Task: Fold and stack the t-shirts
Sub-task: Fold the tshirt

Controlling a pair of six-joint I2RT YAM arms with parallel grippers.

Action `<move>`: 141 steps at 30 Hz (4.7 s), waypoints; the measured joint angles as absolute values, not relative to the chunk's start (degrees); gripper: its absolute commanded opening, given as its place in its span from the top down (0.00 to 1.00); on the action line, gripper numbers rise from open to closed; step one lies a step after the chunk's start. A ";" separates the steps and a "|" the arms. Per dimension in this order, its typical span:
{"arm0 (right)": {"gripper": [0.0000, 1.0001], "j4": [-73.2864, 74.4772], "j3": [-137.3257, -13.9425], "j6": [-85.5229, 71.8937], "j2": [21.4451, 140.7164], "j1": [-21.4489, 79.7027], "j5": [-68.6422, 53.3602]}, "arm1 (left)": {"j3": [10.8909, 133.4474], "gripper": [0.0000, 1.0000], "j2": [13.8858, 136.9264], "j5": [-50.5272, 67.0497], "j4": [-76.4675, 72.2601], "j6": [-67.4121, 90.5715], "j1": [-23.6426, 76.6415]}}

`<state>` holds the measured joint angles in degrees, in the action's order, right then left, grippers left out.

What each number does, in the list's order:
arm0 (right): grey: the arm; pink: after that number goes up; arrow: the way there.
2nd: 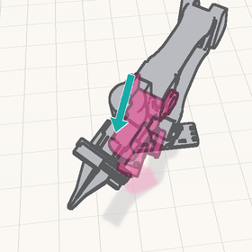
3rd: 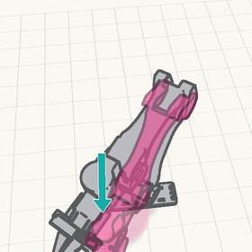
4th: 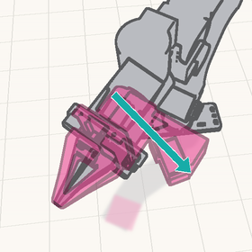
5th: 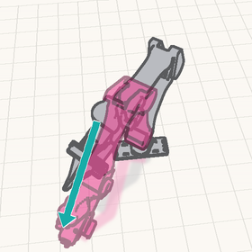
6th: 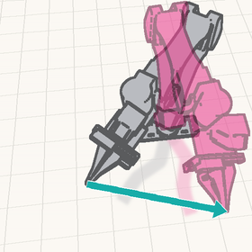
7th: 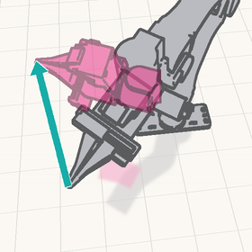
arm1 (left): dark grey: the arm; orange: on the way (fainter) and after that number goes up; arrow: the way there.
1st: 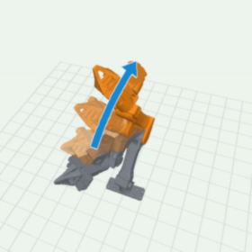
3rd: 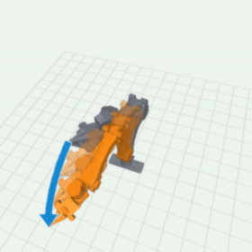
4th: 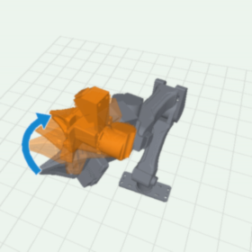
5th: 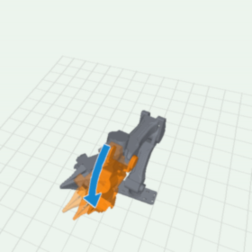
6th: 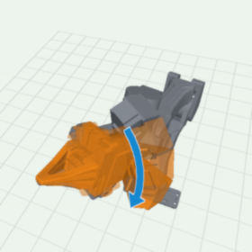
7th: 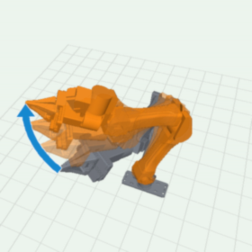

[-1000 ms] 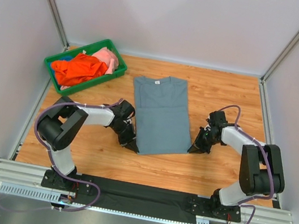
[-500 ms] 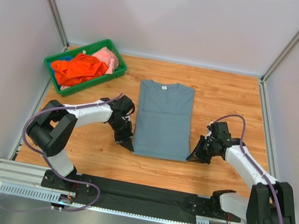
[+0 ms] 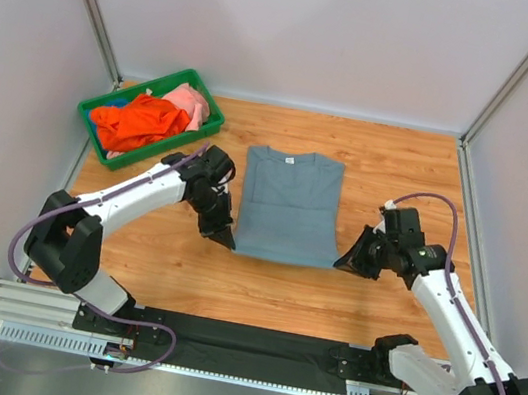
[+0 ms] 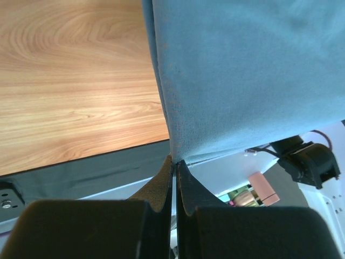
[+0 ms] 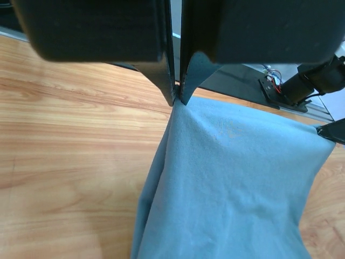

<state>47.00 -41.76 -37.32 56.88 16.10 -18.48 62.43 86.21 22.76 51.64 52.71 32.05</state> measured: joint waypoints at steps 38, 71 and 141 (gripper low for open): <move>1.00 40.82 -100.92 -27.59 110.48 10.13 -12.34 | 113.19 1.00 125.51 31.07 36.93 52.95 13.67; 0.48 36.95 -106.41 -22.57 128.27 3.49 -26.61 | 121.36 0.74 137.51 27.88 24.34 47.83 12.84; 0.76 31.48 -78.24 -20.99 114.30 7.46 -41.32 | 120.51 0.78 137.19 31.86 36.91 35.79 17.26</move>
